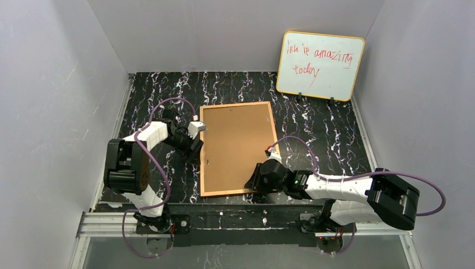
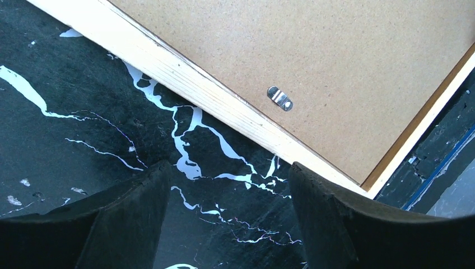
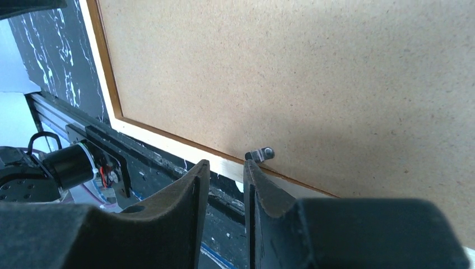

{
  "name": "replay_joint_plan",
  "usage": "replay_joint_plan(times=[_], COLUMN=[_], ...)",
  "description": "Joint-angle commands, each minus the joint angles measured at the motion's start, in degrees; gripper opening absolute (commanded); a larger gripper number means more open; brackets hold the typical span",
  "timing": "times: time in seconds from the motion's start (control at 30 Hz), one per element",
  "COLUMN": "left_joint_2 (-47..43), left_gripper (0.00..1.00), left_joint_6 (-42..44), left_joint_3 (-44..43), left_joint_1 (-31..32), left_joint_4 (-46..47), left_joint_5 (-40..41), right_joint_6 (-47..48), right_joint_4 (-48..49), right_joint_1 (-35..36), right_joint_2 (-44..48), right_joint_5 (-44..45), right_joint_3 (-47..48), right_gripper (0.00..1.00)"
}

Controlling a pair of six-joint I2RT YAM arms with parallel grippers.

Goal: Put the photo into the frame

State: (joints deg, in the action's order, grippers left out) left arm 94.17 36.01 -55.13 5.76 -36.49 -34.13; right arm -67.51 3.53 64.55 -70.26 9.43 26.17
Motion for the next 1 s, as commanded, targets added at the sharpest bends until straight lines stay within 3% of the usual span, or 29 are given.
replay_joint_plan(times=[0.0, 0.5, 0.63, 0.77, 0.97], left_joint_2=[-0.81, -0.53, -0.65, -0.52, 0.19], left_gripper=[0.74, 0.74, 0.74, 0.74, 0.74], left_joint_6=[0.73, 0.82, 0.26, -0.3, -0.93], left_joint_3=[-1.06, -1.27, -2.08, -3.63, -4.74], left_joint_1=[0.22, 0.22, 0.22, 0.22, 0.22], left_joint_4=[-1.79, -1.91, -2.05, -2.55, -2.53], left_joint_5=[-1.83, -1.88, -2.49, -2.96, -3.23], right_joint_6=[1.76, 5.31, 9.27, 13.95, 17.04], right_joint_4=[-2.93, 2.79, 3.22, -6.62, -14.45], right_joint_1=[0.02, 0.13, 0.04, -1.29, -15.88], right_joint_2=[-2.25, -3.46, -4.26, -3.24, 4.46], right_joint_5=[4.7, 1.75, 0.13, 5.49, 4.57], right_joint_3=[0.66, 3.99, 10.15, 18.58, 17.22], right_gripper=[0.37, 0.38, 0.45, 0.61, 0.71])
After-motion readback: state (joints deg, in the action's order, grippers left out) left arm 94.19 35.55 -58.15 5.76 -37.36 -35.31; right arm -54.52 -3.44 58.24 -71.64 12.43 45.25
